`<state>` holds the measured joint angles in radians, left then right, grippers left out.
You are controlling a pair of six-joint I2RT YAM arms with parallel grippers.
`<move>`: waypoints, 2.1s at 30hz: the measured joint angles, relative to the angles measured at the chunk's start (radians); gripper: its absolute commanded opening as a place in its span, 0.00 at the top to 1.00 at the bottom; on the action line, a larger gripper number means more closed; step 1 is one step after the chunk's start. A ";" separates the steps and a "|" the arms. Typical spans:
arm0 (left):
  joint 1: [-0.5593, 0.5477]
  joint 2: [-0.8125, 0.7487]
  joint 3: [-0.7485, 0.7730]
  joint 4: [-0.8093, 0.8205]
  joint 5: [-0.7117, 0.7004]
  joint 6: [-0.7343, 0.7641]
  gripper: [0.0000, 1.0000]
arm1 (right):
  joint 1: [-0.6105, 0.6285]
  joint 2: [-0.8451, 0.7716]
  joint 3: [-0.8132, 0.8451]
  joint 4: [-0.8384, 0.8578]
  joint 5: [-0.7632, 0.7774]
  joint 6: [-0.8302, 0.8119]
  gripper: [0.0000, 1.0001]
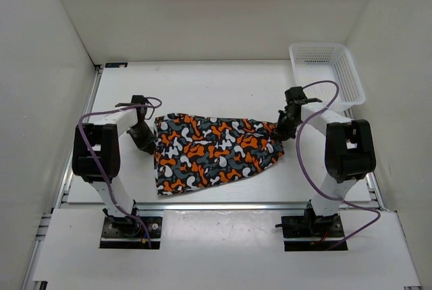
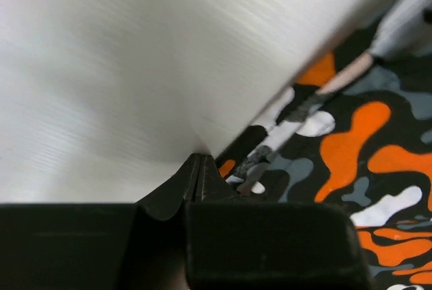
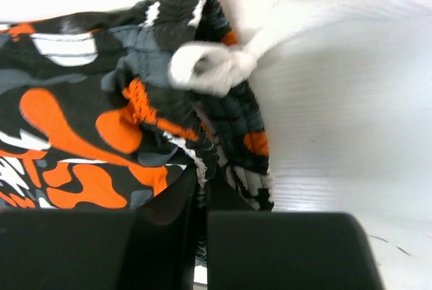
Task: Fold and stack the shorts
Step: Fold the shorts
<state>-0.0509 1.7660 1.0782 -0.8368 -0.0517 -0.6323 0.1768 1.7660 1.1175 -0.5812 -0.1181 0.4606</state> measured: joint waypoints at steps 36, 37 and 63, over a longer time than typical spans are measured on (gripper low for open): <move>-0.128 0.095 0.124 0.022 0.048 -0.035 0.90 | 0.794 0.429 1.014 -0.347 0.192 0.163 1.00; -0.128 0.095 0.124 0.022 0.048 -0.035 0.90 | 0.801 0.439 1.022 -0.349 0.190 0.164 1.00; -0.100 0.095 0.160 -0.014 0.035 -0.021 0.90 | 0.807 0.044 0.564 -0.148 0.169 0.133 0.73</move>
<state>-0.1505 1.8610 1.2385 -0.8509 -0.0170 -0.6537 0.9840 1.8103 1.6817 -0.7288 0.0513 0.5934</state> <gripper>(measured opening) 0.109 0.537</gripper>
